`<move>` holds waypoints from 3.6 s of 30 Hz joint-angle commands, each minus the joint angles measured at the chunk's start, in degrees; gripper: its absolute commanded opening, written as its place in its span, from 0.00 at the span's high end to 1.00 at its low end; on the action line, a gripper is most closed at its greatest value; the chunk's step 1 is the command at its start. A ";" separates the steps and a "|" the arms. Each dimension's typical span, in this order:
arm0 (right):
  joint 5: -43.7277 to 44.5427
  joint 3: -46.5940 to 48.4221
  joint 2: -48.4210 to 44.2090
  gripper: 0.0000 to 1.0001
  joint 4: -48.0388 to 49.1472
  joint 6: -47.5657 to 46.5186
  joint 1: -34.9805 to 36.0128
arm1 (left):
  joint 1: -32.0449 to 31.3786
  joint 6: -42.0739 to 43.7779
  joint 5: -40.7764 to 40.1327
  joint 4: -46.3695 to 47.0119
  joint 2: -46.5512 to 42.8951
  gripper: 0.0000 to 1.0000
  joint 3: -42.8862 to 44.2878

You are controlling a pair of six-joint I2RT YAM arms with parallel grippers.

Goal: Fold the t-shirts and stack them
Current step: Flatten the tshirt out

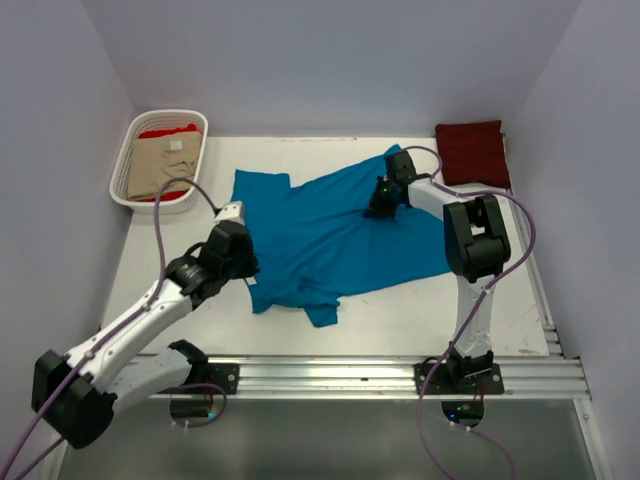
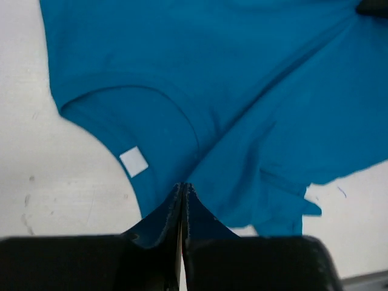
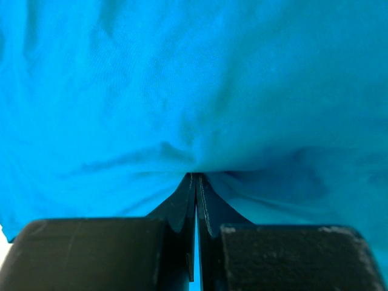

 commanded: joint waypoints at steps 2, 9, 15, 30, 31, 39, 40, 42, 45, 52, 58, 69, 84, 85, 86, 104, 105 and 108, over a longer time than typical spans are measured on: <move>7.41 -3.01 2.15 1.00 -7.83 -3.84 -1.16 | 0.89 3.51 -7.73 17.17 12.83 1.00 4.52; 6.97 -4.24 0.75 1.00 -7.04 -3.93 -1.07 | 8.17 3.43 -8.71 24.03 28.92 1.00 6.56; 6.27 -5.30 0.22 1.00 -6.42 -4.28 -1.16 | 11.34 2.73 -12.31 25.88 38.75 1.00 9.55; 3.19 -4.95 -2.68 1.00 -5.02 -7.00 -1.07 | 19.52 5.44 -9.51 27.47 61.88 1.00 25.97; 2.58 -5.12 -3.56 0.97 -4.23 -7.18 -1.07 | 19.96 5.71 -9.07 27.47 62.85 1.00 28.25; -0.06 -9.69 -17.88 0.39 1.31 -8.41 -0.11 | 23.48 11.33 4.55 30.20 75.40 1.00 43.19; 0.11 -10.04 -20.67 0.37 1.40 -8.50 0.07 | 23.57 11.69 5.17 28.80 76.82 1.00 47.56; 0.90 -11.36 -22.98 0.37 0.79 -8.50 0.51 | 23.83 12.57 8.76 27.83 80.60 1.00 51.19; 1.78 -13.29 -26.93 0.37 -0.26 -8.24 1.38 | 24.53 12.83 12.46 26.77 85.44 1.00 58.14; 3.98 -18.21 -32.74 0.37 -2.64 -9.47 4.20 | 25.77 12.92 19.49 29.03 84.24 1.00 59.52; 4.33 -21.90 -34.85 0.37 -1.32 -9.20 6.04 | 25.50 9.94 17.92 42.42 51.15 0.34 30.52; 6.00 -27.18 -39.86 0.37 -0.97 -7.44 7.19 | 9.70 10.12 15.98 16.60 27.27 0.37 12.65; 7.58 -33.42 -48.48 0.37 -3.08 -6.13 7.36 | -12.90 4.40 8.78 15.25 28.05 0.46 5.41; 7.50 -33.51 -48.48 0.37 -3.34 -6.30 7.36 | -13.25 4.66 8.60 15.25 28.41 0.46 5.94; 7.67 -33.60 -48.56 0.37 -3.34 -6.21 7.28 | -13.61 4.75 8.60 15.42 28.84 0.46 6.82; 8.11 -32.98 -49.00 0.39 -4.66 -7.18 7.36 | -15.63 6.07 4.04 15.87 37.99 0.47 10.34; 8.02 -32.98 -48.92 0.39 -4.49 -7.18 7.36 | -15.63 6.15 3.77 16.13 38.16 0.47 10.25; 8.02 -33.25 -49.18 0.40 -4.40 -7.18 7.36 | -15.63 6.07 2.80 17.27 38.25 0.48 9.73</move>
